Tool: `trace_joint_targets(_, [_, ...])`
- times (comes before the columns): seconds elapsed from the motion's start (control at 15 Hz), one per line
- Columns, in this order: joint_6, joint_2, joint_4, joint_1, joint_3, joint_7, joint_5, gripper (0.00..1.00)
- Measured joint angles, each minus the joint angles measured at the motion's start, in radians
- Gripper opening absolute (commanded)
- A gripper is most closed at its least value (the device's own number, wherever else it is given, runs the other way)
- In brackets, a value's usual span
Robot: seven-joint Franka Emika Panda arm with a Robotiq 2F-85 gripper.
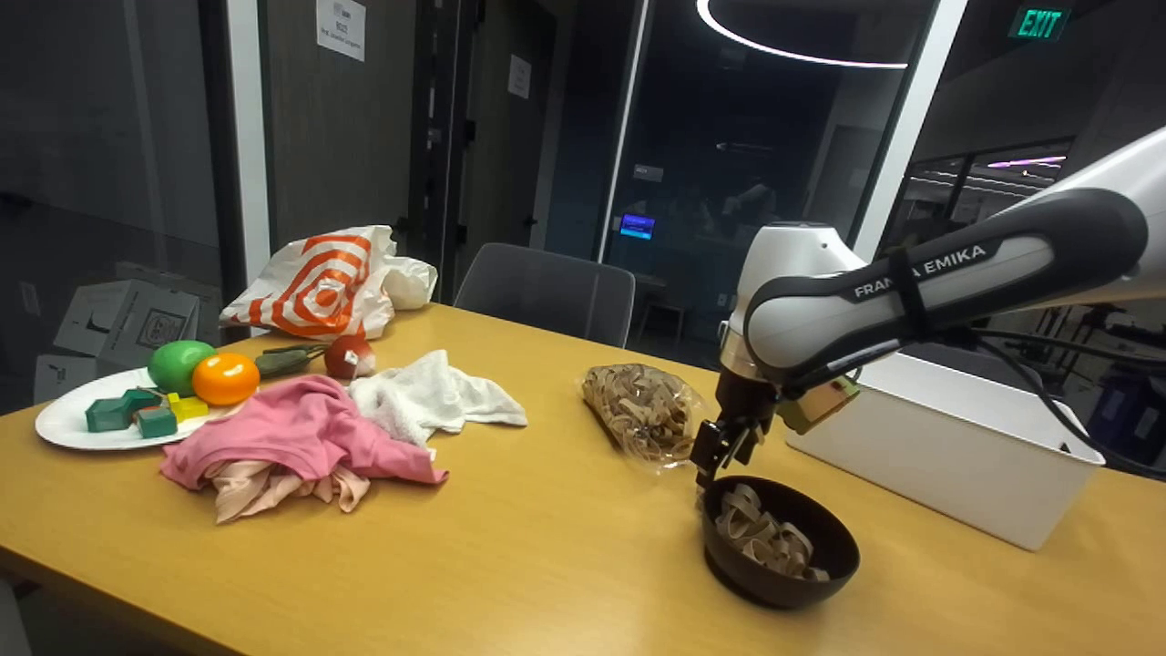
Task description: Put the rubber bands into the bowl
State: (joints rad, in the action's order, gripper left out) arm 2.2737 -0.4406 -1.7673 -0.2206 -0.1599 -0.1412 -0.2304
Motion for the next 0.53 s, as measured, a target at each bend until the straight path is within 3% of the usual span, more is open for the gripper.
trace_joint_targets(0.53, [0.023, -0.039, 0.01, -0.012, -0.015, -0.001, 0.001, 1.0])
